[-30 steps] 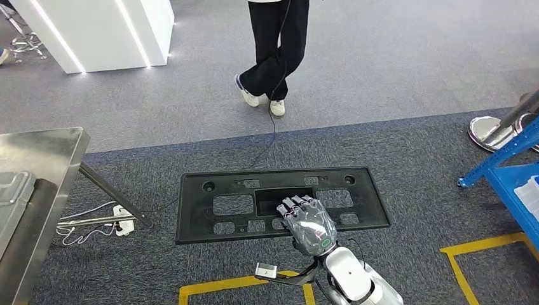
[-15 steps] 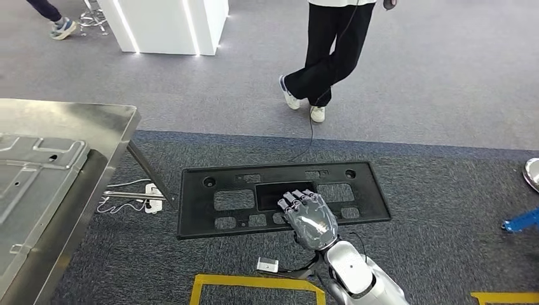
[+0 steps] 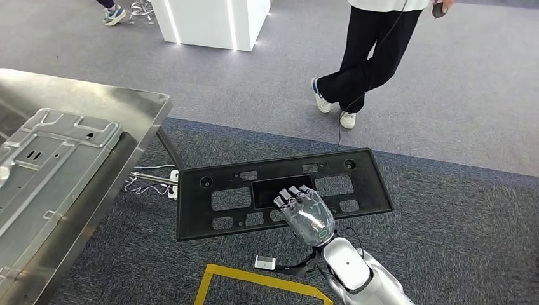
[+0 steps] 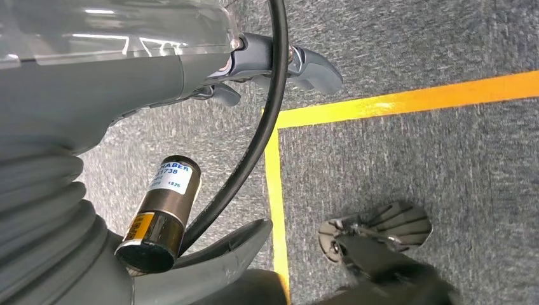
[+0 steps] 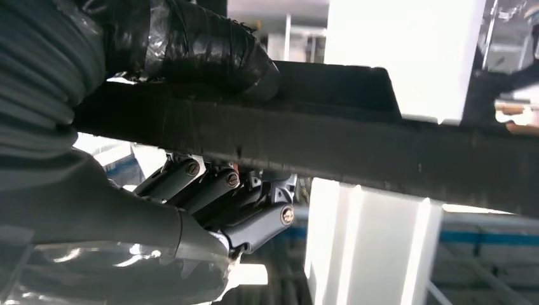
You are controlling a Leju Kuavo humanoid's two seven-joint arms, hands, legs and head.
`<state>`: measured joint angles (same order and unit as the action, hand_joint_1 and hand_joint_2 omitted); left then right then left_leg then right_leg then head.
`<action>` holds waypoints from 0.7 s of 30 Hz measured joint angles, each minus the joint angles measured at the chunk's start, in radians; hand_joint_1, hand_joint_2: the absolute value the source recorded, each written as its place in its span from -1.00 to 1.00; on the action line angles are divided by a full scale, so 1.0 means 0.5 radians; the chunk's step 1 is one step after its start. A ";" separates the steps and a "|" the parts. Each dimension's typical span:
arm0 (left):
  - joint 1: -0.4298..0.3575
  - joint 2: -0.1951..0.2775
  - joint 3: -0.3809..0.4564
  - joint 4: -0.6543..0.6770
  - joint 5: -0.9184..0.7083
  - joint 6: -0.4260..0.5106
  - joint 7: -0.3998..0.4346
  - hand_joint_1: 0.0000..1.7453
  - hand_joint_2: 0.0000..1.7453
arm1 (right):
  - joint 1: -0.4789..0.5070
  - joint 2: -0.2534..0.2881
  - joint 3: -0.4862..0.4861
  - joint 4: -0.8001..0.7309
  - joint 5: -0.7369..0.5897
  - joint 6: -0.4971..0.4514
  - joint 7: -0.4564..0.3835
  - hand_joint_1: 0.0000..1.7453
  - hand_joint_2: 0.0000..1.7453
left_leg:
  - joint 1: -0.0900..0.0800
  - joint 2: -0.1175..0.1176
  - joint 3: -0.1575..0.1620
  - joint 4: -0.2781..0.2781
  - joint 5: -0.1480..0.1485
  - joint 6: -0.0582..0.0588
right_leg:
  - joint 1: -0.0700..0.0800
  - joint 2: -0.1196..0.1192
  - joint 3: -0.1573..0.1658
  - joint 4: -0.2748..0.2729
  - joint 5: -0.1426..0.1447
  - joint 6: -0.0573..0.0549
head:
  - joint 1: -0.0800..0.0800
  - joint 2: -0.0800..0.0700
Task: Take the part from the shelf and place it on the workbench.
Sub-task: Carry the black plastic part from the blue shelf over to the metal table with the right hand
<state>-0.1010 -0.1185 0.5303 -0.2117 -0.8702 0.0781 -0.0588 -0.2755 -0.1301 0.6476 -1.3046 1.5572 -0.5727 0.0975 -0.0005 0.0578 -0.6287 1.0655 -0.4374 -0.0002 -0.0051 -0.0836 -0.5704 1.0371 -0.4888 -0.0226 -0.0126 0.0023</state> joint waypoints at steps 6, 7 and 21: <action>0.014 0.010 0.014 0.000 0.000 0.004 -0.008 -1.00 1.00 | -0.018 -0.018 0.064 0.009 0.022 -0.077 0.031 0.86 1.00 | -0.003 -0.069 0.054 -0.119 0.023 0.065 | -0.002 0.015 -0.008 0.077 -0.079 0.059 | 0.002 0.000; 0.013 0.010 0.016 0.000 0.000 0.003 -0.010 -1.00 1.00 | -0.018 -0.020 0.070 0.011 0.019 -0.082 0.031 0.86 1.00 | 0.002 -0.090 0.058 -0.125 0.028 0.075 | -0.008 0.075 -0.055 0.177 -0.133 0.065 | 0.003 0.000; 0.024 0.010 0.021 0.000 -0.007 -0.002 -0.022 -1.00 1.00 | -0.001 -0.037 0.115 0.021 0.012 -0.097 0.011 0.86 1.00 | 0.008 -0.278 -0.006 -0.008 -0.034 -0.005 | -0.024 0.213 -0.037 0.005 0.041 0.003 | 0.001 0.000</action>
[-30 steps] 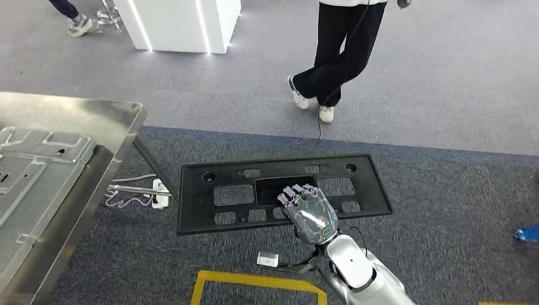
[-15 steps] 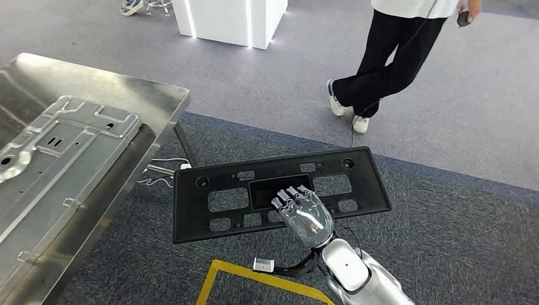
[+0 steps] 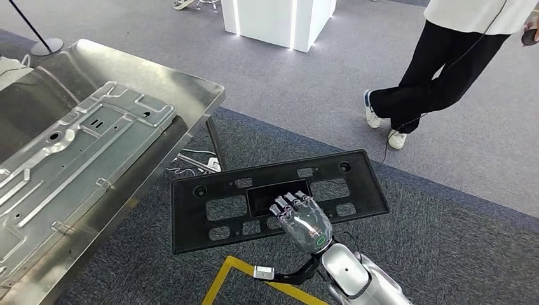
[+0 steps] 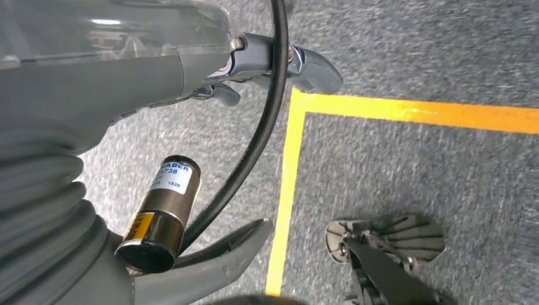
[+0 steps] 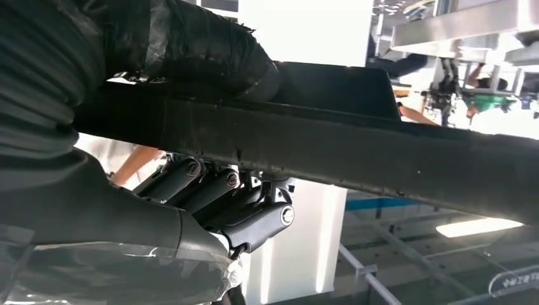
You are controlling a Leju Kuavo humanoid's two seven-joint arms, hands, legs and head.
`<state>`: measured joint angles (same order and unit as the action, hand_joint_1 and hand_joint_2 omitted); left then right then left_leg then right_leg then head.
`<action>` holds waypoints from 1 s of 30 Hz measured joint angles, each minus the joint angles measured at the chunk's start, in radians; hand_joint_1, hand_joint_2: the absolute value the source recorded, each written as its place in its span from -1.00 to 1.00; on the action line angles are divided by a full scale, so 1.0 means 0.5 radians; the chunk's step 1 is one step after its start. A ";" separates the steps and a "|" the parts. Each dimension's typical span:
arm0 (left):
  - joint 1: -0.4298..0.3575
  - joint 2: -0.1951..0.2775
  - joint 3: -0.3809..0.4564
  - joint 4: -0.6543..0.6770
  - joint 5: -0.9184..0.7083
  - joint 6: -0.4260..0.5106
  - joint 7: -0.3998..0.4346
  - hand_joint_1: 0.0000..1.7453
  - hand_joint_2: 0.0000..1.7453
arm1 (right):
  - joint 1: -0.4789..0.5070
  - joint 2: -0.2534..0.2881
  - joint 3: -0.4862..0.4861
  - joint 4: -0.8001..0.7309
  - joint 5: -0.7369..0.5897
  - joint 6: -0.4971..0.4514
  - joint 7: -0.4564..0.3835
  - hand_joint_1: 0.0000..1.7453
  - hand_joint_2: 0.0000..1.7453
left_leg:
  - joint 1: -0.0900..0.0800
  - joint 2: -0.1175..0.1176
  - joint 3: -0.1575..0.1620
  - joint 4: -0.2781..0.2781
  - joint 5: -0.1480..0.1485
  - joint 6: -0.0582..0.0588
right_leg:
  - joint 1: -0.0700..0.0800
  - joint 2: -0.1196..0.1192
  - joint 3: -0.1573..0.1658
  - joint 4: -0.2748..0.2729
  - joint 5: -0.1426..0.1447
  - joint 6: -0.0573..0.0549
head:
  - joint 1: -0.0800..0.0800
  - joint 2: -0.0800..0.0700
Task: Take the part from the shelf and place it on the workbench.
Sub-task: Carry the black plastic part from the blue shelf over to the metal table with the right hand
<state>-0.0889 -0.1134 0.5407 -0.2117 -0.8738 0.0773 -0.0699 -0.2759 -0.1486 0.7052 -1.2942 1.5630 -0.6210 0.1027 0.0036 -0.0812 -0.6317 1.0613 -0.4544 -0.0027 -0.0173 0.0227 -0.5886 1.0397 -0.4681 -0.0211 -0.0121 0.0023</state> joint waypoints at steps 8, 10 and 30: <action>-0.001 0.000 0.000 0.000 -0.012 0.002 -0.003 -1.00 1.00 | 0.037 0.002 -0.001 -0.008 -0.001 -0.005 -0.017 0.86 1.00 | 0.008 0.206 -0.079 0.181 -0.033 -0.021 | 0.013 -0.186 0.030 -0.011 -0.023 -0.013 | -0.002 0.000; -0.006 0.001 0.000 0.000 -0.017 0.002 0.002 -1.00 1.00 | 0.038 0.003 -0.002 -0.010 -0.005 -0.005 -0.018 0.86 1.00 | -0.009 0.272 0.034 -0.034 0.034 0.003 | 0.022 -0.221 0.042 -0.009 -0.036 0.004 | -0.001 0.000; 0.011 -0.005 0.003 0.000 -0.075 0.010 -0.027 -1.00 1.00 | 0.107 0.035 -0.015 -0.012 -0.044 -0.013 -0.068 0.86 1.00 | -0.004 -0.088 0.043 -0.067 0.031 0.024 | 0.004 0.039 0.002 0.001 -0.007 0.028 | 0.000 0.000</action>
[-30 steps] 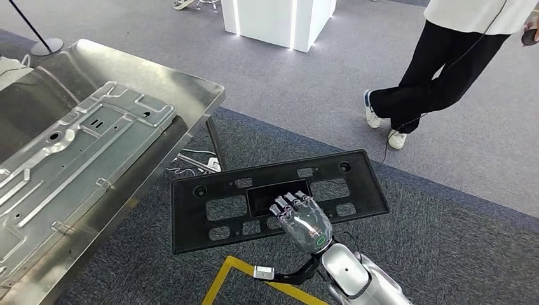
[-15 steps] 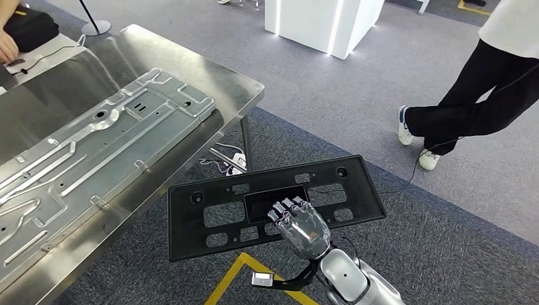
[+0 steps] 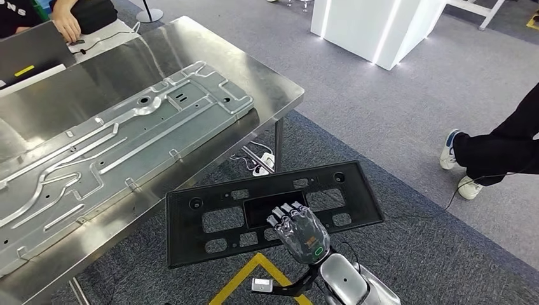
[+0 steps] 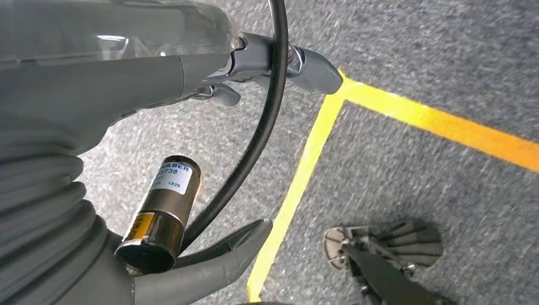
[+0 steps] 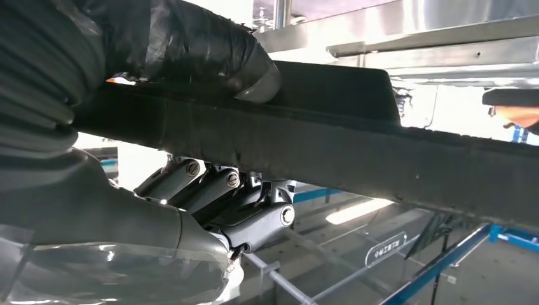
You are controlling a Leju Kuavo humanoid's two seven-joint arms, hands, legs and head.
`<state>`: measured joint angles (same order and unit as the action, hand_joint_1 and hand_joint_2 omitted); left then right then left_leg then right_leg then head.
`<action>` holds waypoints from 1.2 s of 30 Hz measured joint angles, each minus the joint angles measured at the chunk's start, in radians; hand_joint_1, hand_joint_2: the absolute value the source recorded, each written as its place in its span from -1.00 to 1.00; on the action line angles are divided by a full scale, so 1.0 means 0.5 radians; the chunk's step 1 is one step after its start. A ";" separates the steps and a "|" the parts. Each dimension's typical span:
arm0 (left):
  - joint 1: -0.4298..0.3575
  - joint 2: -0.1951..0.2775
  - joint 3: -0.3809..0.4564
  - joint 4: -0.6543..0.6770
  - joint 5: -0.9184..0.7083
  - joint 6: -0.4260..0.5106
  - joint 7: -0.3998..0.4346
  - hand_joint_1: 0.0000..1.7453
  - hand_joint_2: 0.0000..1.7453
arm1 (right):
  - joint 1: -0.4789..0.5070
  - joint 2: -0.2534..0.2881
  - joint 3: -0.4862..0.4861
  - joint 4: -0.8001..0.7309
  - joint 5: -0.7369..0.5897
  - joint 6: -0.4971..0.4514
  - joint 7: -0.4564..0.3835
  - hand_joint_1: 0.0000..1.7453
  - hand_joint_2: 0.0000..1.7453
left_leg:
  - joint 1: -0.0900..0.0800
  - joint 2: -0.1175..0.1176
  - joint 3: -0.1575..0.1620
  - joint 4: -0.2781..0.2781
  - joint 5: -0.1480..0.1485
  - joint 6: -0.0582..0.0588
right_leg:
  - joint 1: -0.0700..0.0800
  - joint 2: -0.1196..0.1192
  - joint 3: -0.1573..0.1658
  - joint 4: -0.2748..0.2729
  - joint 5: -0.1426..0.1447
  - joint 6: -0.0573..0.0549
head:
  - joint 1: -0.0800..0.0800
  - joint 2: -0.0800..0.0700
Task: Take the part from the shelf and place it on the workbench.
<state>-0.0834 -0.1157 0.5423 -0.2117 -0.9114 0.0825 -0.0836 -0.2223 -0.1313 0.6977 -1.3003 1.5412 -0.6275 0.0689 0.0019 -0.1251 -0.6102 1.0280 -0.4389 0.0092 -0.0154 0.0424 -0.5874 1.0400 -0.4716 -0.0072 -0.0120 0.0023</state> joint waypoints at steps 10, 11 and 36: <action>0.019 0.008 0.010 0.000 -0.017 0.004 0.041 -1.00 1.00 | 0.005 0.035 0.001 0.026 -0.007 0.001 -0.012 0.86 1.00 | 0.024 0.325 -0.082 0.164 -0.022 -0.055 | 0.001 -0.245 0.061 -0.031 -0.032 -0.020 | -0.009 0.000; 0.020 0.009 0.011 0.000 -0.019 0.006 0.040 -1.00 1.00 | 0.003 0.040 0.001 0.032 -0.009 0.000 -0.012 0.86 1.00 | 0.017 0.356 -0.030 0.061 0.011 -0.045 | 0.006 -0.264 0.069 -0.029 -0.041 -0.009 | -0.008 0.000; -0.014 -0.031 0.055 0.000 -0.011 0.006 0.002 -1.00 1.00 | -0.037 0.056 0.001 0.058 -0.024 0.008 -0.017 0.86 1.00 | 0.019 0.228 -0.243 0.478 -0.236 -0.064 | -0.004 -0.132 0.040 -0.052 0.010 -0.028 | -0.019 0.000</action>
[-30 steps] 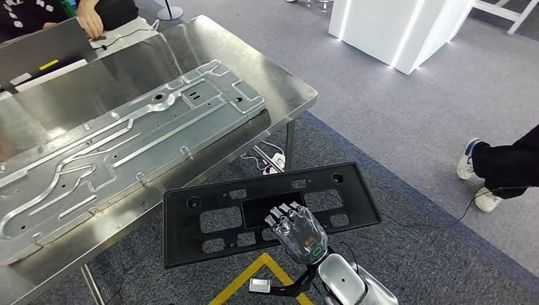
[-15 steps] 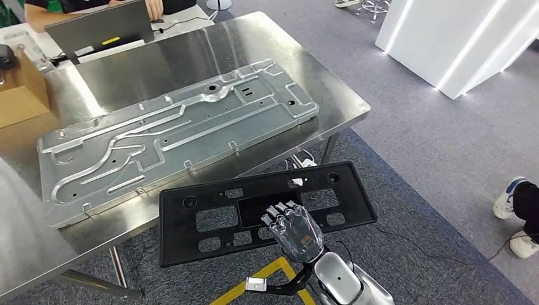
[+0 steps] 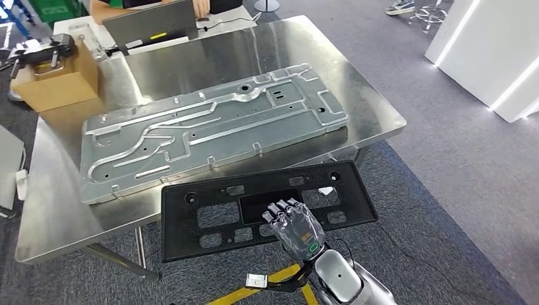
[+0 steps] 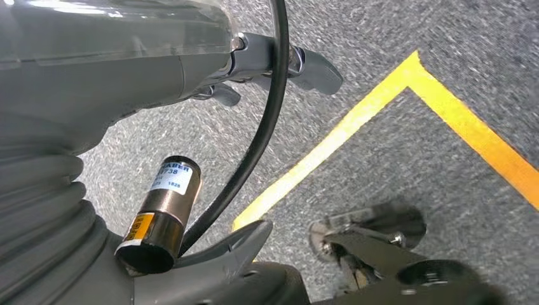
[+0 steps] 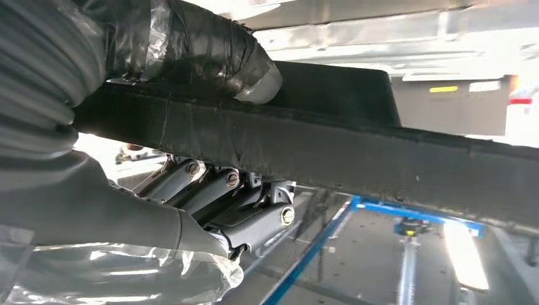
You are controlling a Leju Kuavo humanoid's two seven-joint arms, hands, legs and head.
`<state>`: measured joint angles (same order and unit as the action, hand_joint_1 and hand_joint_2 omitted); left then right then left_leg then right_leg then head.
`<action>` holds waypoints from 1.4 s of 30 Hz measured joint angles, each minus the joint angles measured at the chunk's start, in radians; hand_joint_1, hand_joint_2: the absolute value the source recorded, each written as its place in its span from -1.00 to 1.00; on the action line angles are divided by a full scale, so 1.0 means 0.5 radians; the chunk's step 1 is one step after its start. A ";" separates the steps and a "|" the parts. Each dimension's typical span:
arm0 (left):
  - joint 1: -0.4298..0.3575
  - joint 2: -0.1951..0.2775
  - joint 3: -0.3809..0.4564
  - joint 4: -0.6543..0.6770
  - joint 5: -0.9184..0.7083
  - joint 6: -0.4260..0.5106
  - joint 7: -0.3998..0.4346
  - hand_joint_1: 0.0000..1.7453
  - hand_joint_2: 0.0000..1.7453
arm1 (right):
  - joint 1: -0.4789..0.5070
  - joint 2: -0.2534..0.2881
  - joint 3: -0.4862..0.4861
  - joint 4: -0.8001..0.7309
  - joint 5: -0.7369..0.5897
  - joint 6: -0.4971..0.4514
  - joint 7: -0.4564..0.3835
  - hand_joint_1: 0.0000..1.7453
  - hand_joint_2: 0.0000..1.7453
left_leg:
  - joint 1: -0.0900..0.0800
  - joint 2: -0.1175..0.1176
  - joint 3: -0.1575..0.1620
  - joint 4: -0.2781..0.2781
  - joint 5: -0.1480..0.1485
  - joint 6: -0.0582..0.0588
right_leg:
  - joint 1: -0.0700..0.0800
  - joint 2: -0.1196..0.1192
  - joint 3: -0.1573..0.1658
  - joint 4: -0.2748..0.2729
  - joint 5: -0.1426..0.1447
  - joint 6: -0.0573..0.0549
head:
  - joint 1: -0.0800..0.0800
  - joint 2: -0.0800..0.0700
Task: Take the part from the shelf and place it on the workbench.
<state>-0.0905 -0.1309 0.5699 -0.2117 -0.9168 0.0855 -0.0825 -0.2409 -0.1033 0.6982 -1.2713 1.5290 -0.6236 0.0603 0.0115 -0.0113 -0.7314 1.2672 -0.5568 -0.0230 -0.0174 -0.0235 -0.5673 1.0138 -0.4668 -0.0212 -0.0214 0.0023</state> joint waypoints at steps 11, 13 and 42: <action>0.030 -0.001 0.007 0.000 -0.016 0.007 0.028 -1.00 1.00 | -0.002 -0.002 0.000 -0.005 0.000 0.017 0.003 0.86 1.00 | -0.006 0.049 0.247 -0.498 0.254 0.093 | 0.007 -0.122 0.030 0.064 -0.096 0.094 | 0.003 0.000; 0.028 -0.001 0.008 0.000 -0.017 0.009 0.028 -1.00 1.00 | 0.000 -0.003 -0.001 -0.007 0.000 0.018 0.004 0.86 1.00 | -0.001 0.012 0.253 -0.508 0.261 0.113 | -0.002 -0.015 -0.057 0.253 -0.203 0.105 | 0.005 0.000; 0.031 -0.015 0.052 0.000 -0.032 0.032 0.118 -1.00 1.00 | -0.009 -0.001 0.001 -0.003 -0.029 0.092 0.015 0.86 1.00 | 0.013 0.013 0.264 -0.507 0.252 0.038 | 0.002 0.015 0.029 -0.001 -0.026 0.021 | 0.000 0.000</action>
<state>-0.0752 -0.1383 0.5960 -0.2117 -0.9327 0.1015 -0.0236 -0.2452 -0.1038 0.6989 -1.2728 1.5143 -0.5775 0.0675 0.0178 -0.0050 -0.5993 1.0136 -0.4306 -0.0041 -0.0165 -0.0162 -0.5528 1.0133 -0.4797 -0.0105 -0.0216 0.0023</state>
